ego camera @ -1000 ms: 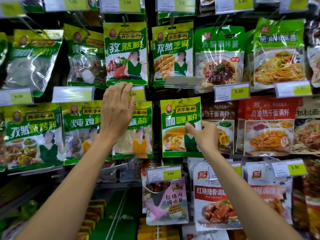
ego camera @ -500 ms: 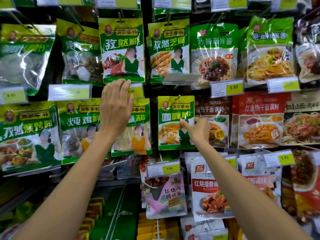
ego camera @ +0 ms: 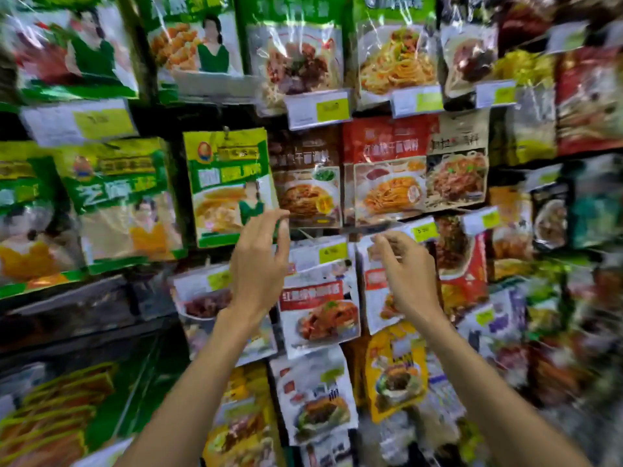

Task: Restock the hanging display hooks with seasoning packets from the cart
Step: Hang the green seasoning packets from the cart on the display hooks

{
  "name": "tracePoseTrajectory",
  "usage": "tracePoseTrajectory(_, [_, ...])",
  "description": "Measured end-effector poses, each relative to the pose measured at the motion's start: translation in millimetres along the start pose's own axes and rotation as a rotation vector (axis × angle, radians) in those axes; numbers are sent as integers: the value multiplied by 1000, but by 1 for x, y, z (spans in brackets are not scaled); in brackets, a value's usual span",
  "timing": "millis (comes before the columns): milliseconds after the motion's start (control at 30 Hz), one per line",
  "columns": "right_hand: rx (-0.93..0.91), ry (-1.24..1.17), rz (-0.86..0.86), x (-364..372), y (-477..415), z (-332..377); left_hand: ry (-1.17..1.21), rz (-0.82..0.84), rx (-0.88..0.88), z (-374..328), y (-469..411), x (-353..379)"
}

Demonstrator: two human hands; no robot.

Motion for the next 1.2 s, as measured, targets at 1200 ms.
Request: tracePoseTrajectory(1200, [1642, 405, -503, -327, 537, -570, 447, 1649, -122, -283, 505, 734])
Point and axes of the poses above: each hand's wrist, its own y-axis away from the middle knuckle, its own x-axis out of the palm, z = x × y, the point moved 6 cm from there along -y, towards the middle knuckle, and after that the axes turned 9 degrees about z, right-handed, at the moved point
